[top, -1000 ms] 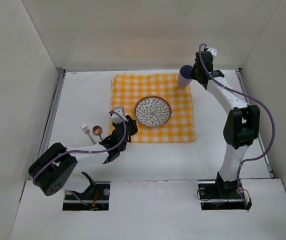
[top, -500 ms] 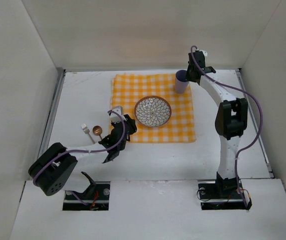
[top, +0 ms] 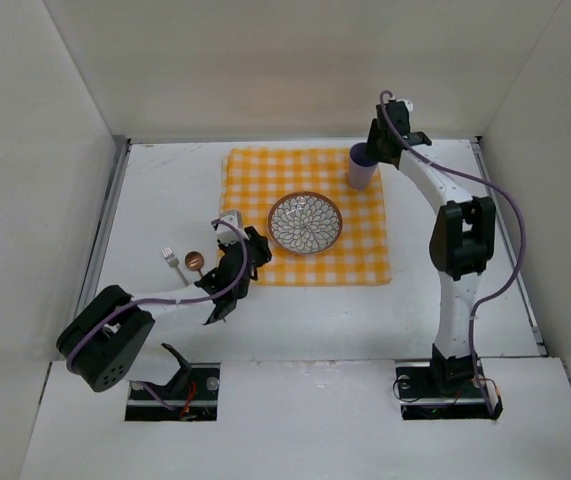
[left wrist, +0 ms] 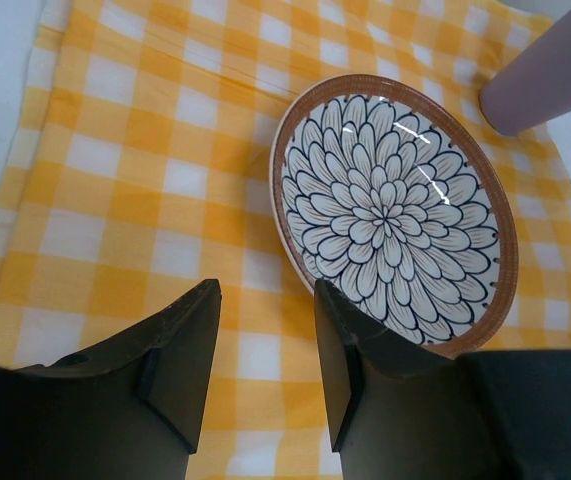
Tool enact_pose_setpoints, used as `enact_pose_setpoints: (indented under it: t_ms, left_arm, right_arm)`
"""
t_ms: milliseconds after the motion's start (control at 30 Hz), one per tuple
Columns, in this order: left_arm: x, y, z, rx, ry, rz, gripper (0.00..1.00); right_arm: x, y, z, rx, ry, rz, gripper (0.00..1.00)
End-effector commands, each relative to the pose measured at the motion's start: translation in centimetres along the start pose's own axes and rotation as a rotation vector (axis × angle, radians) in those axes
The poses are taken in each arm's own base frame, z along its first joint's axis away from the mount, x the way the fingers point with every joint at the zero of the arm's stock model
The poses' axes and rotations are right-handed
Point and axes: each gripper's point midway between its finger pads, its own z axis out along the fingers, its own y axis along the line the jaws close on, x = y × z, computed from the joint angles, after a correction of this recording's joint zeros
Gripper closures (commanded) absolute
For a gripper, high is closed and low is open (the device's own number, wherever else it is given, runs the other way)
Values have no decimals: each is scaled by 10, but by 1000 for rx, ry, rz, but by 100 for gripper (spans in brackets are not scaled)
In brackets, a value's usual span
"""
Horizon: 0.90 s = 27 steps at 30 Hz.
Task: Set the dinner table for one person
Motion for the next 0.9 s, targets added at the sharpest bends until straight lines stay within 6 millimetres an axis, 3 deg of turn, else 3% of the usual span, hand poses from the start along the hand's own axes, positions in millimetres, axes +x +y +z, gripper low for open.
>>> enact_pose_setpoints:
  t_ms: [0,167,300,367,433,500,633,733,867]
  left_arm:
    - [-19,1,-1,-1,-55,-29,59]
    - [-31,7,-3,-18,-77,1,57]
    - [-46,16,-8,-56,-91,22,56]
    - [-53,23,-9,-90,-94,29,58]
    - [-55,31,-13,-120,-77,33,61]
    - [-53,41,-21,-146,-51,49,67]
    - [-38,83,-46,-269,48,114,78]
    - [-22,116,-65,-375,128,127,79]
    - [-2,134,-81,-442,225,81,71]
  right_arm:
    - [-70,13,-65,-83,-191,37,41]
    - [-91,12,-114,-130,-292,77,35]
    - [-93,4,-156,-180,-391,167,37]
    - [-76,9,-178,-259,-444,253,55]
    - [-49,19,-192,-339,-471,327,82]
    - [-12,31,-198,-408,-460,409,91]
    - [55,57,-192,-473,-340,354,91]
    - [87,61,-198,-498,-293,303,86]
    - [120,59,-207,-519,-266,256,78]
